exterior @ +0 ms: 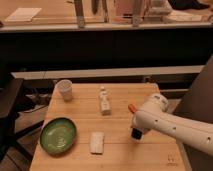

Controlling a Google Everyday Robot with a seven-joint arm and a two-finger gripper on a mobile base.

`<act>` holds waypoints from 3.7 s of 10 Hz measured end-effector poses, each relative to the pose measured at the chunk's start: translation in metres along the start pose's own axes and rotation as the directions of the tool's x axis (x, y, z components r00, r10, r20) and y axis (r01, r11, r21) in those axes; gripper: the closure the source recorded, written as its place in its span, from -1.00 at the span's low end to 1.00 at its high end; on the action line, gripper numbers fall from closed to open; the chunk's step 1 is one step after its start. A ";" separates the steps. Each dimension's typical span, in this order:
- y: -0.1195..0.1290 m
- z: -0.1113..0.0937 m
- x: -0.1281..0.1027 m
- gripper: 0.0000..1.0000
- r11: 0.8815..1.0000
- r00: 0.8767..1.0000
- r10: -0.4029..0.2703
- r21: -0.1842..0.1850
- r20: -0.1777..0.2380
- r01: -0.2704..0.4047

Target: Place the eraser in the ceramic cup

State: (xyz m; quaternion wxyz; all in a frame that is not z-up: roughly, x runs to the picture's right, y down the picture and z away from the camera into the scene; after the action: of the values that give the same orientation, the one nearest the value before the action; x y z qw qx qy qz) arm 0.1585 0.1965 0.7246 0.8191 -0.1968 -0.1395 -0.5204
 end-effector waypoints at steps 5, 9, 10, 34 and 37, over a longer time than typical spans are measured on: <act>-0.020 -0.007 0.003 0.95 0.999 0.999 -0.032 0.000 -0.008 0.032; -0.036 -0.015 0.008 0.95 0.998 0.998 -0.060 0.000 -0.011 0.060; -0.042 -0.017 0.010 0.95 0.998 0.998 -0.069 0.000 -0.013 0.069; -0.203 -0.053 0.062 0.95 0.967 0.965 -0.253 0.002 -0.069 0.254; -0.229 -0.057 0.068 0.95 0.963 0.960 -0.268 0.008 -0.078 0.270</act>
State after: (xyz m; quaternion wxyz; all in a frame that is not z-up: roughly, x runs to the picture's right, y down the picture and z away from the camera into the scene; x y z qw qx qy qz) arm -0.0200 0.0287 0.7442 0.7473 -0.1485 -0.1384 -0.6328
